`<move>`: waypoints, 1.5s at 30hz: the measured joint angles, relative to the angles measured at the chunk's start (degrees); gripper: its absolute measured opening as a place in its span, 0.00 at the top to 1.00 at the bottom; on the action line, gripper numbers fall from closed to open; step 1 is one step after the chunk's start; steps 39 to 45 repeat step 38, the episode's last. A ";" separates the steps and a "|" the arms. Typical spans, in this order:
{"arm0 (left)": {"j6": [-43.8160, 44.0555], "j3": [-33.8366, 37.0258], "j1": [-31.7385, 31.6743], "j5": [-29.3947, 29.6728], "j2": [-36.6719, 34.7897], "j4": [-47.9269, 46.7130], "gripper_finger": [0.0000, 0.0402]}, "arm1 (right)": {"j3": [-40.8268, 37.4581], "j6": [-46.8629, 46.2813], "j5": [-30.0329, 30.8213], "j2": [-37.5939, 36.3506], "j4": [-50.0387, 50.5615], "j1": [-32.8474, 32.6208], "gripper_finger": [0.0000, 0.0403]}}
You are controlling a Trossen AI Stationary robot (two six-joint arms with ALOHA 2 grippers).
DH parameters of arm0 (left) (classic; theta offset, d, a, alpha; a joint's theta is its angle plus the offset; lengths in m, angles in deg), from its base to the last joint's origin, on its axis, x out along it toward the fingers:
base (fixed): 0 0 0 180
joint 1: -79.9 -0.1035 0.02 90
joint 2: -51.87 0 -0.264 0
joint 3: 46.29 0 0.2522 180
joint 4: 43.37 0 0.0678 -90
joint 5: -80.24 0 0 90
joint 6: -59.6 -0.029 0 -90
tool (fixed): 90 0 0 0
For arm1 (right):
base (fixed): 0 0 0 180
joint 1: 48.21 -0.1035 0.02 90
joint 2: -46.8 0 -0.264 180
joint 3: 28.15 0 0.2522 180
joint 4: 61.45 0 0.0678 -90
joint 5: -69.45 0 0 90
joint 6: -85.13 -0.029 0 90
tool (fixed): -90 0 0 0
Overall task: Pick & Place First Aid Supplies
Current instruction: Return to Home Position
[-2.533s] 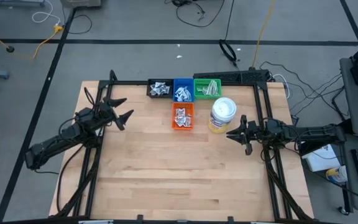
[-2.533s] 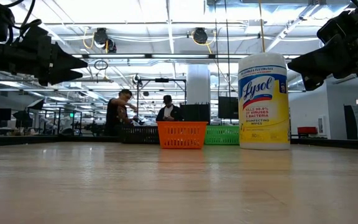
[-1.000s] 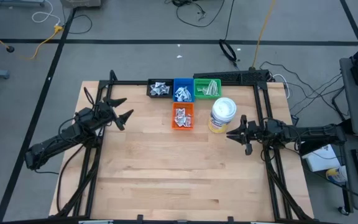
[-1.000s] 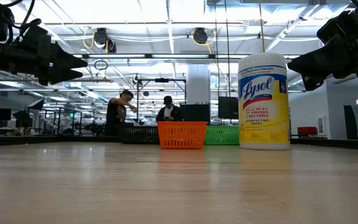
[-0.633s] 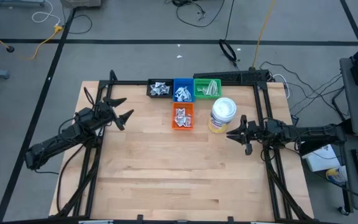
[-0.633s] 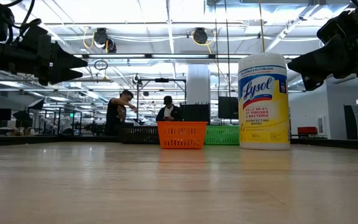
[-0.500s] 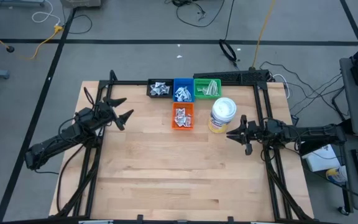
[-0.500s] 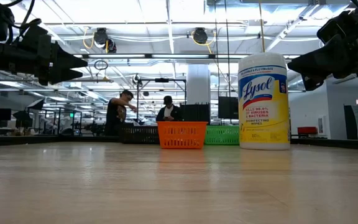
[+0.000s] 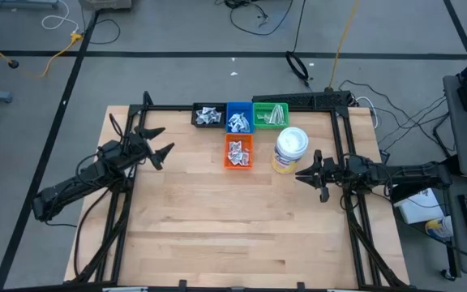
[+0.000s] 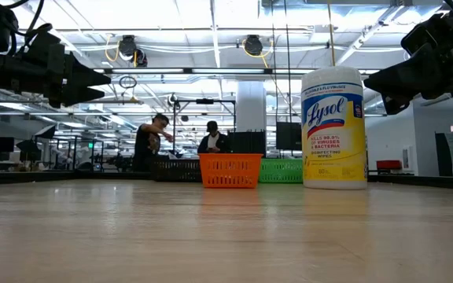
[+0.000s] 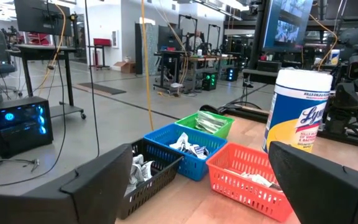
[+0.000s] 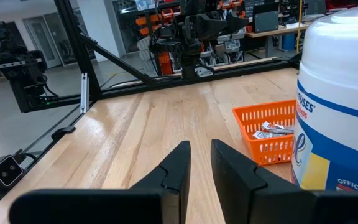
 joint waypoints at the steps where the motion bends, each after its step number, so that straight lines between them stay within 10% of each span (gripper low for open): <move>1: 0.00 0.00 0.00 -0.02 0.00 0.00 0.04 | -0.01 0.00 0.00 0.01 -0.01 -0.02 0.85; 45: 0.00 0.00 0.01 0.00 0.00 0.00 0.05 | -0.02 0.00 0.00 0.01 0.00 -0.02 0.85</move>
